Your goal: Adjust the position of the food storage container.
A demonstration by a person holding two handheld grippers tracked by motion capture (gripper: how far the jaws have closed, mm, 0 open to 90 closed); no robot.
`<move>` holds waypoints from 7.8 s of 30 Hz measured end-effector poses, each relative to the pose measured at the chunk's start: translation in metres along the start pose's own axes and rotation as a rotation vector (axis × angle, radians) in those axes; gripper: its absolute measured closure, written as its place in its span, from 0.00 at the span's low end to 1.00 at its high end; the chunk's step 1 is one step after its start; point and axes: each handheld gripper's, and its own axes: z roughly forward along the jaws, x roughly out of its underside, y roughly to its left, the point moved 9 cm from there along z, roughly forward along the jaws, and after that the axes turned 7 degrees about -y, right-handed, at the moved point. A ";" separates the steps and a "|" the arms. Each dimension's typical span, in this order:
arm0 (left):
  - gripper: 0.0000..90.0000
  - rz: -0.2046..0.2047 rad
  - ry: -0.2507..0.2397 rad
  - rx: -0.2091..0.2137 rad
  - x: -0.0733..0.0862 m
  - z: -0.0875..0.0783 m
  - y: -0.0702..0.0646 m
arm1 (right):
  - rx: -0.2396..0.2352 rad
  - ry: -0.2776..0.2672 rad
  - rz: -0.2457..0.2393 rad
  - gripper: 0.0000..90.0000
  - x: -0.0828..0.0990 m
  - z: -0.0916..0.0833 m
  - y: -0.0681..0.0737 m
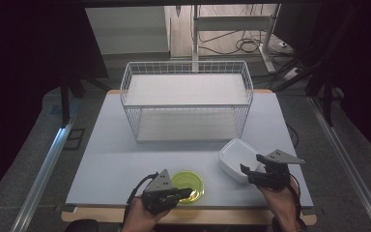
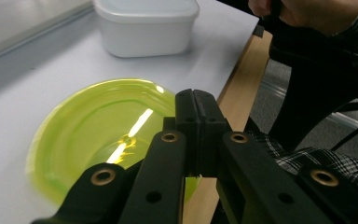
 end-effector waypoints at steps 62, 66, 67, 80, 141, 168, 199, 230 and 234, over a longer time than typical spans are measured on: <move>1.00 -0.009 0.164 -0.188 -0.009 0.048 0.068 | 0.027 0.009 -0.001 0.30 0.003 0.001 -0.002; 1.00 -0.032 0.160 -0.212 -0.006 0.040 0.077 | 0.026 0.010 -0.001 0.30 0.003 0.001 -0.002; 1.00 -0.039 0.160 -0.222 -0.004 0.034 0.082 | 0.026 0.010 -0.002 0.30 0.003 0.001 -0.002; 1.00 -0.102 0.165 -0.285 0.015 -0.004 0.103 | 0.026 0.015 -0.007 0.30 0.004 0.002 -0.001; 0.98 -0.149 0.038 -0.256 0.033 -0.023 0.096 | 0.105 0.083 0.007 1.00 -0.019 0.033 -0.056; 0.98 -0.141 0.055 -0.218 0.036 -0.015 0.090 | 0.057 0.161 -0.102 1.00 -0.020 0.057 -0.015; 1.00 -0.121 0.066 -0.253 0.003 0.028 0.103 | 0.040 0.221 0.059 0.99 0.024 0.021 0.002; 1.00 -0.207 0.141 -0.369 0.031 0.009 0.116 | -0.161 0.256 -0.052 0.99 0.009 0.075 0.075; 1.00 -0.212 0.142 -0.369 0.034 0.007 0.111 | -0.161 0.258 -0.065 0.99 0.011 0.071 0.079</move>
